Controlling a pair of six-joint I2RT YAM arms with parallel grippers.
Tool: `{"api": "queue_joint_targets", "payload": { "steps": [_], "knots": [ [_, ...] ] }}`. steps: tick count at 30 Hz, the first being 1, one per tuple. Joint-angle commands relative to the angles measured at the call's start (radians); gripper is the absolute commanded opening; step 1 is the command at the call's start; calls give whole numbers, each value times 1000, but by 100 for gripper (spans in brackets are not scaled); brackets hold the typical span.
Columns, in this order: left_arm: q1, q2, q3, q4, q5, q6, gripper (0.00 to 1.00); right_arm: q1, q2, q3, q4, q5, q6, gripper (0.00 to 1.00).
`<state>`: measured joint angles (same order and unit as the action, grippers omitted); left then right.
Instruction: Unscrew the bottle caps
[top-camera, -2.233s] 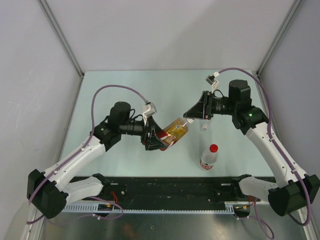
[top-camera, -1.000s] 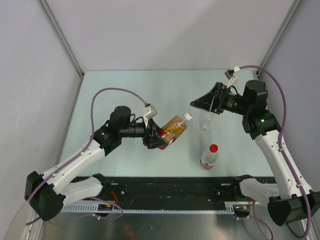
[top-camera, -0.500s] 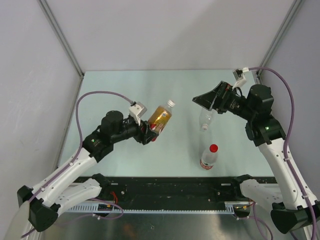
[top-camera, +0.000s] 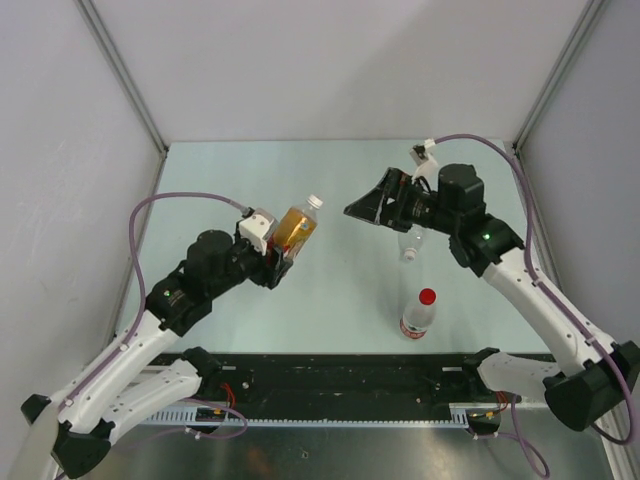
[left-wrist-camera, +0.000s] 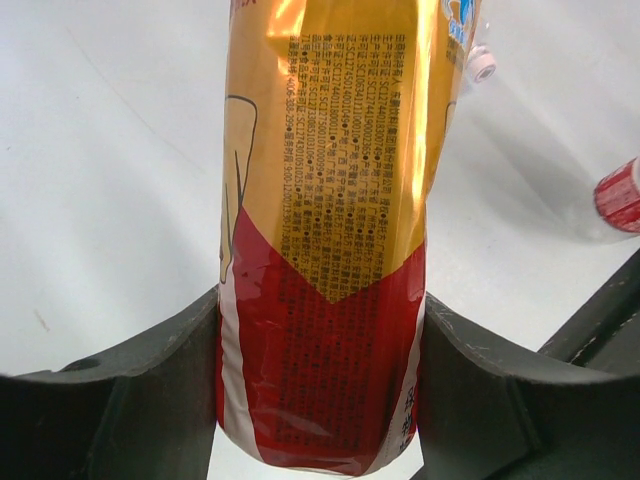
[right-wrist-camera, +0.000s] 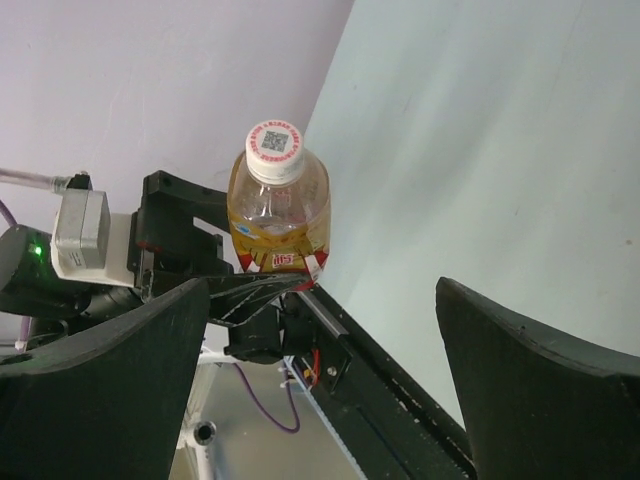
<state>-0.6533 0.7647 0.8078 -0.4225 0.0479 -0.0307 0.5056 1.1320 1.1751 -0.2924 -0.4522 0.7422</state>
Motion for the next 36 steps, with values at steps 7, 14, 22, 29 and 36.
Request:
{"api": "queue_joint_targets", "payload": {
  "steps": [7,14,22,29,36],
  "knots": [
    [-20,-30,-5,-63,-19,138,26,62,169,103,27,-36,53,99],
    [-93,26,-14,-56,5,154,25,46,253,157,-56,-103,32,91],
    [-140,85,-10,-56,-14,159,24,-79,233,158,-185,-227,-42,83],
    [-170,109,-10,-57,-15,165,24,-93,277,158,-233,-364,-82,77],
    [-194,120,-11,-57,-27,168,24,-95,313,158,-275,-405,-117,69]
  ]
}}
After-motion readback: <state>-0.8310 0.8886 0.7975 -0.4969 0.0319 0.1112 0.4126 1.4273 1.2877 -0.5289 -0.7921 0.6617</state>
